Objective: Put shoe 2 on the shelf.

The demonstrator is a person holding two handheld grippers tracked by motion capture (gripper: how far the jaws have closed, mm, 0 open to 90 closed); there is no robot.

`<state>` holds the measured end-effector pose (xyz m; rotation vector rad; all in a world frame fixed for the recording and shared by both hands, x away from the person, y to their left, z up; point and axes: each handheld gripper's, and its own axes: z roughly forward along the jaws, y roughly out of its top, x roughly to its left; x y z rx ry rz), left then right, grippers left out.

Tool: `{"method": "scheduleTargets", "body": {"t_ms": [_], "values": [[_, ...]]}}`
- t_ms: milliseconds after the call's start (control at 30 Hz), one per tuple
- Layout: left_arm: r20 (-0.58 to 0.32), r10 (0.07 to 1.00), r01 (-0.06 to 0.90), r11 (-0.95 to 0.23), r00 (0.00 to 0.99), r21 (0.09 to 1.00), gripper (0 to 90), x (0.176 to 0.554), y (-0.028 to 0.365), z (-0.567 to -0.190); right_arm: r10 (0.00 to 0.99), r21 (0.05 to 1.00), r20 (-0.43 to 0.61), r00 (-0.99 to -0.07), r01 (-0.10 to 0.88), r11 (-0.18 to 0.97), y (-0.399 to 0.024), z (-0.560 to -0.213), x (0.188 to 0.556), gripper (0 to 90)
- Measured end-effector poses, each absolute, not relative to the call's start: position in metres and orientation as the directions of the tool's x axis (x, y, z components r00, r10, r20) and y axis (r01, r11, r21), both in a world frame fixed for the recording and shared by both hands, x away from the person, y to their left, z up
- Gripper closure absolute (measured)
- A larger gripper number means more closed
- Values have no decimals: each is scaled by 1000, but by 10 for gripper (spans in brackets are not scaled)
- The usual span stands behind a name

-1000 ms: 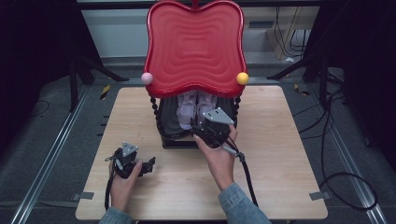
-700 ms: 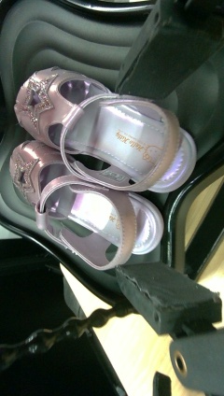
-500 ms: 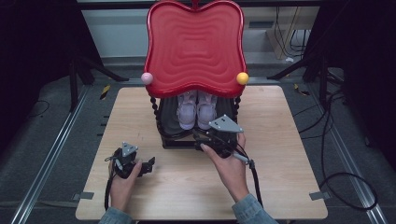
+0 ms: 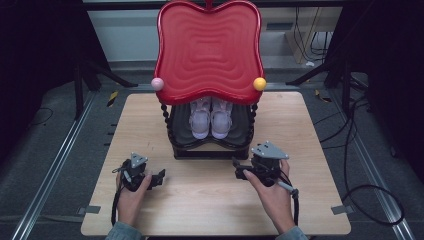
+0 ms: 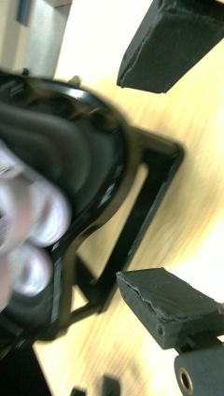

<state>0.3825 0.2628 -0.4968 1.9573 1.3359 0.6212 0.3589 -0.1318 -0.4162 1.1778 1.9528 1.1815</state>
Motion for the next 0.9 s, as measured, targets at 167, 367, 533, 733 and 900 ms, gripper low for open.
{"method": "scheduleTargets", "body": {"t_ms": [167, 367, 533, 733, 900], "values": [[11, 937, 621, -241, 349, 746, 37, 384, 266, -500, 902, 866, -20, -431, 444, 231, -154, -436, 366, 73], [18, 945, 646, -238, 328, 725, 37, 388, 269, -503, 921, 826, -15, -390, 514, 231, -189, -468, 377, 79], [20, 947, 663, -240, 321, 709, 37, 390, 269, -507, 941, 792, 15, -338, 579, 196, -208, -489, 384, 90], [25, 948, 658, -239, 318, 714, 12, 391, 269, -510, 955, 746, 4, -296, 637, 194, -217, -510, 391, 89], [26, 947, 658, -241, 319, 713, 5, 391, 269, -510, 955, 736, -3, -296, 646, 202, -216, -514, 394, 45]]}}
